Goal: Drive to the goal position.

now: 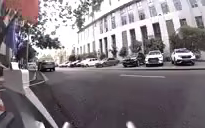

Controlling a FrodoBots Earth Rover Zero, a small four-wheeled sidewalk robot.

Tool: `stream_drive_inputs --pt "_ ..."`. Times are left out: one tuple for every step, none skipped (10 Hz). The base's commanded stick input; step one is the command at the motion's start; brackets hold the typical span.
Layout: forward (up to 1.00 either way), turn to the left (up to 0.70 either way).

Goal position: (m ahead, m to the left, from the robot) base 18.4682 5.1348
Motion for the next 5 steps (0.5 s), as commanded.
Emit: stream_drive_inputs --pt "0.45 0.27" --pt "0.45 0.27" --pt "0.45 0.27" --pt "0.45 0.27" --pt "0.45 0.27"
